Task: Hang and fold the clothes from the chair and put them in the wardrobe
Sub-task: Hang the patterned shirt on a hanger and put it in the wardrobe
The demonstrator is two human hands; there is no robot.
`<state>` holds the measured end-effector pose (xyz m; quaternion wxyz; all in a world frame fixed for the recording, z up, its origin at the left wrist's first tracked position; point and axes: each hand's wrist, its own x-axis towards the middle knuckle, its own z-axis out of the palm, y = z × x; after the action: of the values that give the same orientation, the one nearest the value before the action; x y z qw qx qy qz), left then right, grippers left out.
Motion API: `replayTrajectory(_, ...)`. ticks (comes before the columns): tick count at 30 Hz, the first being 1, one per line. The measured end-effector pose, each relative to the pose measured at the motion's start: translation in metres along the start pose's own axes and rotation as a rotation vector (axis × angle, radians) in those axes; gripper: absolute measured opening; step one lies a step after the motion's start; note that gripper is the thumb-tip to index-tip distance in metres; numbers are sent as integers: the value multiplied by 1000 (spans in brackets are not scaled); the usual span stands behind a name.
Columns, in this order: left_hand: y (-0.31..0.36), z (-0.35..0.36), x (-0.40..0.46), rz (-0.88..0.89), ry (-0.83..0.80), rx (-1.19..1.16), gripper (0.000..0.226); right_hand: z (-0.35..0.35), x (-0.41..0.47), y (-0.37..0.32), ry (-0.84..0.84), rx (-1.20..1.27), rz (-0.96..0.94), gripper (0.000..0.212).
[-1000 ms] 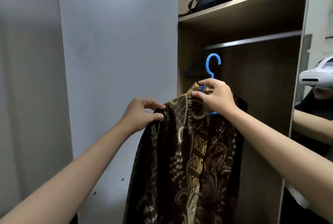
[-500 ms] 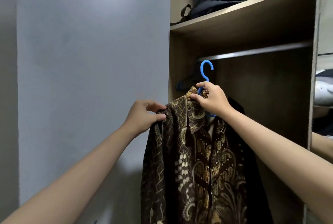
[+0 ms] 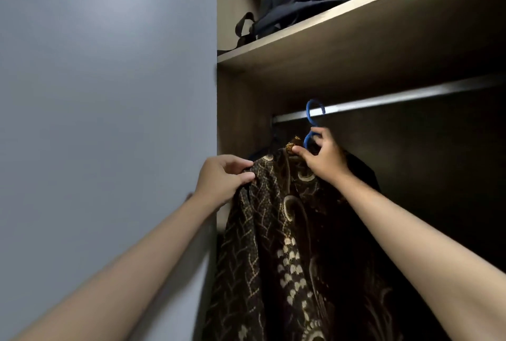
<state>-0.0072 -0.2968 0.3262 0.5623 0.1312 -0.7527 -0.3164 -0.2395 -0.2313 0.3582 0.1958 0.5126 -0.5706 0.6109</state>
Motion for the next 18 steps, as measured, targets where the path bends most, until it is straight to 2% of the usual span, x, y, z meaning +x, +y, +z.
replayTrajectory(6, -5, 34, 46, 98, -65, 119, 26, -18, 48, 26, 39, -13, 8, 66)
replayTrajectory(12, -12, 64, 71, 44, -97, 110, 24, -32, 71, 49, 35, -42, 41, 68)
replayTrajectory(18, -33, 75, 65, 59, -164, 166, 21, -32, 53, 72, -4, -43, 91, 66)
